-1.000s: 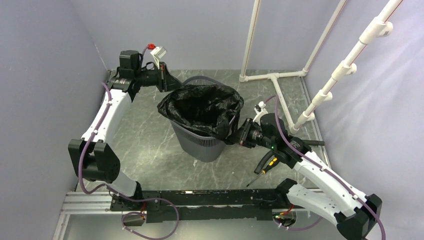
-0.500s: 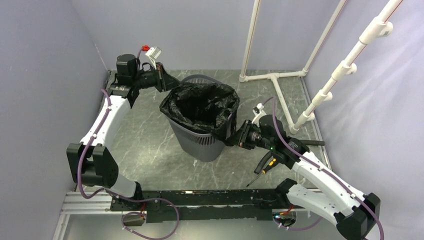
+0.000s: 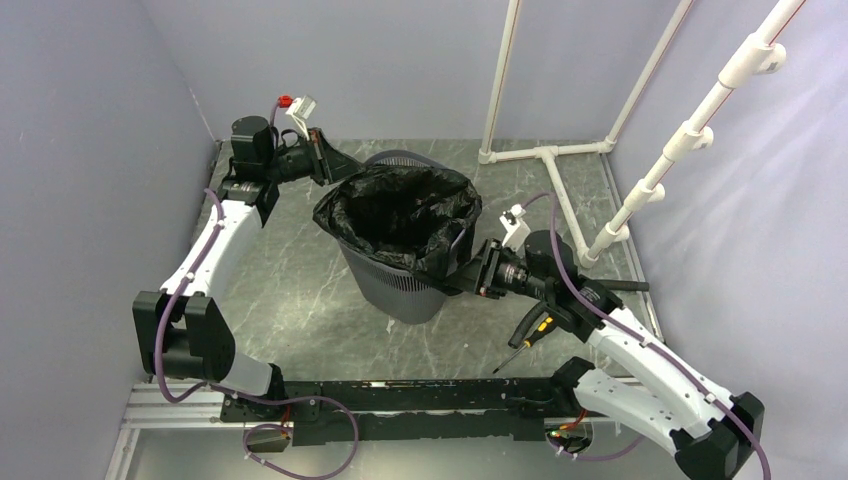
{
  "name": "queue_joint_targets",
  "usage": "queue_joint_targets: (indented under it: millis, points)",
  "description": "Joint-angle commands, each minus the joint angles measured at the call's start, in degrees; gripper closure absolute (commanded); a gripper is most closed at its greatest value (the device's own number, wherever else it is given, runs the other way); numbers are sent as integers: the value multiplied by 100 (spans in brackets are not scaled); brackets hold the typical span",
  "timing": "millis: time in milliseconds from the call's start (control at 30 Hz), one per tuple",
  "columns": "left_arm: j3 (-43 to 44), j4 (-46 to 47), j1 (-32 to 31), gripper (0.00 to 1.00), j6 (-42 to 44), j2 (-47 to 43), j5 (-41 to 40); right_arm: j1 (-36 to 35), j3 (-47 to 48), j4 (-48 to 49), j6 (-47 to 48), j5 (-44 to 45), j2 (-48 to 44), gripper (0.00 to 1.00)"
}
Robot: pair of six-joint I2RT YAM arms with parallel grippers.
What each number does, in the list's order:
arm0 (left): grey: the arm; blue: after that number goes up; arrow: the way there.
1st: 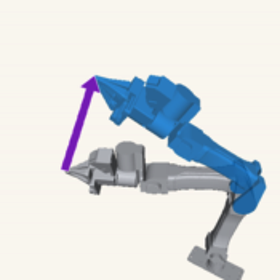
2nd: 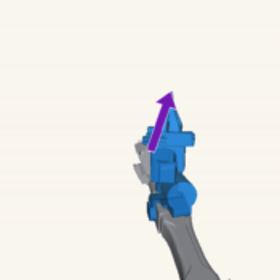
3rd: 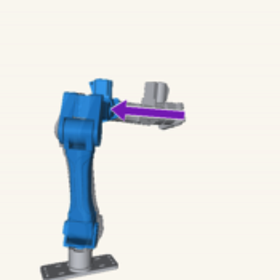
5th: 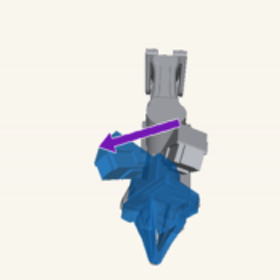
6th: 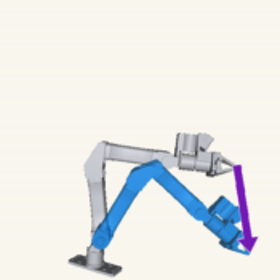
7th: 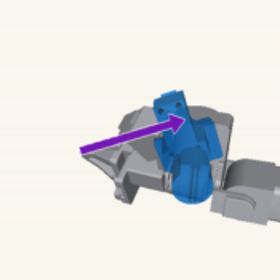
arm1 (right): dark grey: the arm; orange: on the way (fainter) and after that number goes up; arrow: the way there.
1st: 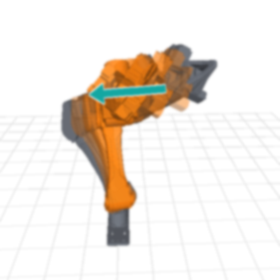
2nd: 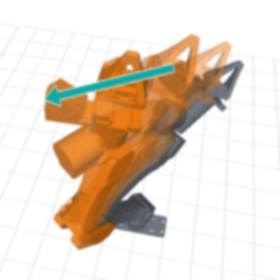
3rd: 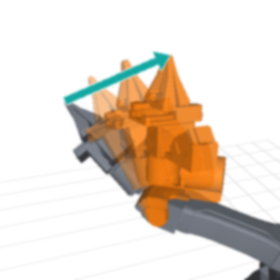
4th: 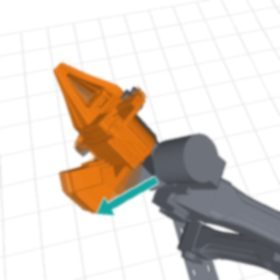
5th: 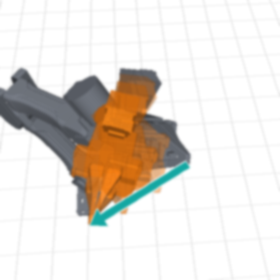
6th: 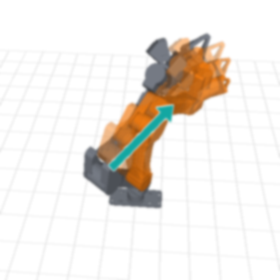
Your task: Put the trash bags into the trash bin
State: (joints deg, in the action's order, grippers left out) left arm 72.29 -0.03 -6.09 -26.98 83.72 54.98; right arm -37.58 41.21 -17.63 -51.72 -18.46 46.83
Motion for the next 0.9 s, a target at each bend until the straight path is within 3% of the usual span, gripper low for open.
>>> queue_joint_targets:
  millis: [0,100,433,600,867]
  points:
    - [-262,-874,2,97,-214,140,-349,-12,444,-615,592,-213,439,66]
    - [-270,-852,2,97,-279,67,-433,-19,535,-1108,688,71,724,66]
    - [-298,-997,2,97,-315,-170,-719,-178,-315,516,-158,41,575,64]
    - [-338,-998,2,97,-391,-244,-794,-380,-310,171,-194,586,887,61]
    - [-531,-958,2,97,-467,-424,-882,-390,-451,663,-379,766,746,55]
